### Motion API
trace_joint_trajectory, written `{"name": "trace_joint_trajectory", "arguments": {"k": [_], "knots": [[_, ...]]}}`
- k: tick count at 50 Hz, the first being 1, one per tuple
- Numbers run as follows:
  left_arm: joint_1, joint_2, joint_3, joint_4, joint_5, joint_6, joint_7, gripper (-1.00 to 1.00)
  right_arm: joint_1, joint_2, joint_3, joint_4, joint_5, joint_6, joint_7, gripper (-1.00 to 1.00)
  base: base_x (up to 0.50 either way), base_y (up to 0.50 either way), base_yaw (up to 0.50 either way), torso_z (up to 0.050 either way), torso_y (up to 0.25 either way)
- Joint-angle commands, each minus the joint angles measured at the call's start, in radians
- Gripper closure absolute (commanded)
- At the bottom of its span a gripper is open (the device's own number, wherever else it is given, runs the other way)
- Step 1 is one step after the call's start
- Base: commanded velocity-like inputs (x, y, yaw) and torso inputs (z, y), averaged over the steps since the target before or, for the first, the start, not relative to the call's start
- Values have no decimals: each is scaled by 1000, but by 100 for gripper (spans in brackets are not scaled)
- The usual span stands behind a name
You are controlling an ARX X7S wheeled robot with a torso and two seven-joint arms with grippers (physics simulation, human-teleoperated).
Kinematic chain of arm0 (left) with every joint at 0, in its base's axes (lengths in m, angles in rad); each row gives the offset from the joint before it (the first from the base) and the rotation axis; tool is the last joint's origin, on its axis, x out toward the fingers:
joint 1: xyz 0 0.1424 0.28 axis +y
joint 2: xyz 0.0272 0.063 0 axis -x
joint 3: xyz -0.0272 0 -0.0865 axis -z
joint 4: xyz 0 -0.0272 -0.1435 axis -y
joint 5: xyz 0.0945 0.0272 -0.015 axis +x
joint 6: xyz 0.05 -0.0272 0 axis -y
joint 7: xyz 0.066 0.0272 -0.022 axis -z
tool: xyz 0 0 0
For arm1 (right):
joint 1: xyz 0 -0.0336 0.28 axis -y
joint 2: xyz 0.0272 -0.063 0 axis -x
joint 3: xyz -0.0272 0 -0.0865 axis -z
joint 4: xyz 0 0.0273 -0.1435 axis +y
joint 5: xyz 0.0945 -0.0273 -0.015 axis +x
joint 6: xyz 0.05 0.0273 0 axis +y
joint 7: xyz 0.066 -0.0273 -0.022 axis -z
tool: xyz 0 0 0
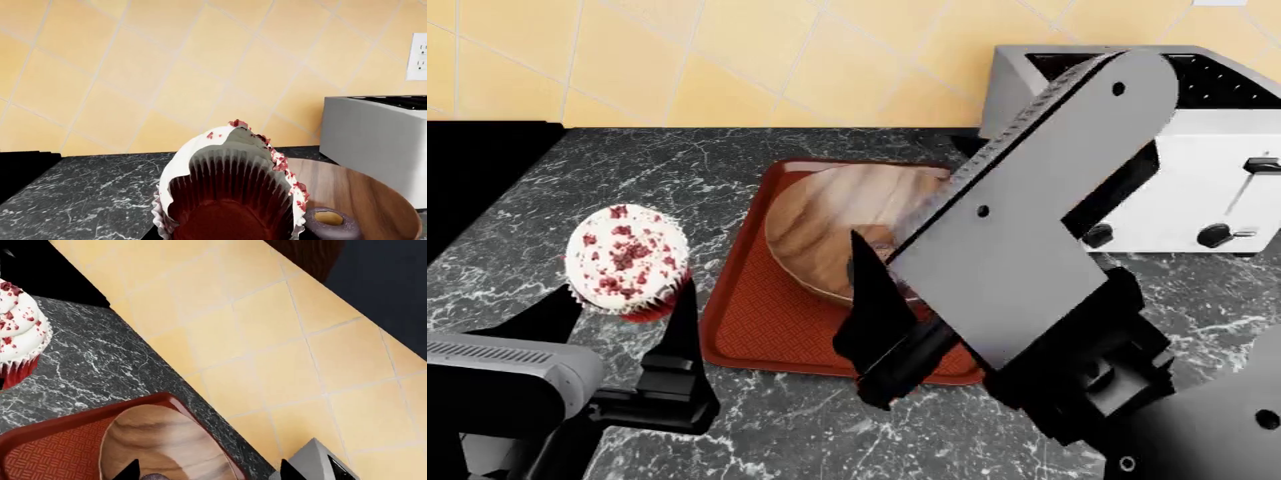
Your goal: Pick up the bowl with donut and place it on the tray. Pick up the cupcake and place it on the tray.
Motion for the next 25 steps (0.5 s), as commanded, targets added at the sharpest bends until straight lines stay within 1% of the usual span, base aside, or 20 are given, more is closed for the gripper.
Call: {"name": "trace_joint_trajectory", "arguments": {"k": [1, 4, 9, 11, 14, 20, 22, 25], "knots": [[-22, 6, -18, 26, -7, -7, -7, 100, -158, 82, 235, -209, 101, -61, 327, -100, 0, 0, 0, 0, 0], [-24, 6, -20, 29, -10, -11, -7, 100, -212, 99, 345, -209, 108, -23, 327, -100, 0, 0, 0, 0, 0], [-15, 10, -21, 26, -5, -8, -9, 100, -283, 114, 472, -209, 138, 34, 327, -100, 0, 0, 0, 0, 0], [-14, 7, -20, 27, -5, -8, -6, 100, -321, 127, 563, -209, 178, 62, 327, -100, 0, 0, 0, 0, 0], [-10, 4, -20, 28, -2, -7, -5, 100, -426, 130, 762, -209, 253, 143, 327, -100, 0, 0, 0, 0, 0], [-6, 8, -22, 31, -1, -10, -7, 100, -673, 73, 1208, -209, 407, 344, 327, -100, 0, 0, 0, 0, 0], [-4, 14, -22, 32, -1, -13, -8, 100, -723, 62, 1318, -209, 455, 388, 327, -100, 0, 0, 0, 0, 5], [-4, 17, -22, 35, -5, -16, -6, 100, -766, 60, 1421, -209, 509, 422, 327, -100, 0, 0, 0, 0, 0]]}}
